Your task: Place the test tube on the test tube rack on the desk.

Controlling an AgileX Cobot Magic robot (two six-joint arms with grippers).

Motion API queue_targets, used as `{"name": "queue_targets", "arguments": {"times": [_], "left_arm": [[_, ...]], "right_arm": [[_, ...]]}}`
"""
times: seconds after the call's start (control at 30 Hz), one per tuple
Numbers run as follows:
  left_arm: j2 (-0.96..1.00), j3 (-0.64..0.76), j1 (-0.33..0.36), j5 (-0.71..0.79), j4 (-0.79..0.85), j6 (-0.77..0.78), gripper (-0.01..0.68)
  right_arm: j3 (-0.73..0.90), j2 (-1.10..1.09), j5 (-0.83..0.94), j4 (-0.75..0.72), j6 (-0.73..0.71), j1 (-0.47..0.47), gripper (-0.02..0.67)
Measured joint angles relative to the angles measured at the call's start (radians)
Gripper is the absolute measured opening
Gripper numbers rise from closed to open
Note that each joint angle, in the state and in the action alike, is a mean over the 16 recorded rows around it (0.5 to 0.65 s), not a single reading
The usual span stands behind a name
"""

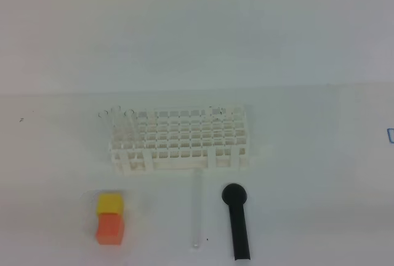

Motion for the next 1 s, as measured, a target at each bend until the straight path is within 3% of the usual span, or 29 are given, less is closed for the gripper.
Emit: {"name": "queue_targets", "arguments": {"times": [0.2, 0.5, 0.67, 1.0], "left_arm": [[0.08, -0.127, 0.0, 0.074, 0.096, -0.014, -0.001], [0.338, -0.347, -0.03, 0.21, 0.162, 0.012, -0.001], [0.506, -0.441, -0.122, 0.259, 0.153, 0.042, -0.001], [0.801, -0.518, -0.392, 0.245, 0.159, 0.036, 0.002]], "right_arm": [[-0.017, 0.0, -0.04, -0.001, 0.029, 0.0, -0.001], [-0.134, 0.06, 0.127, -0.125, 0.097, 0.028, -0.001], [-0.242, 0.184, 0.227, -0.224, 0.133, 0.084, -0.001], [-0.454, 0.545, 0.321, -0.325, 0.166, 0.213, -0.001]]}}
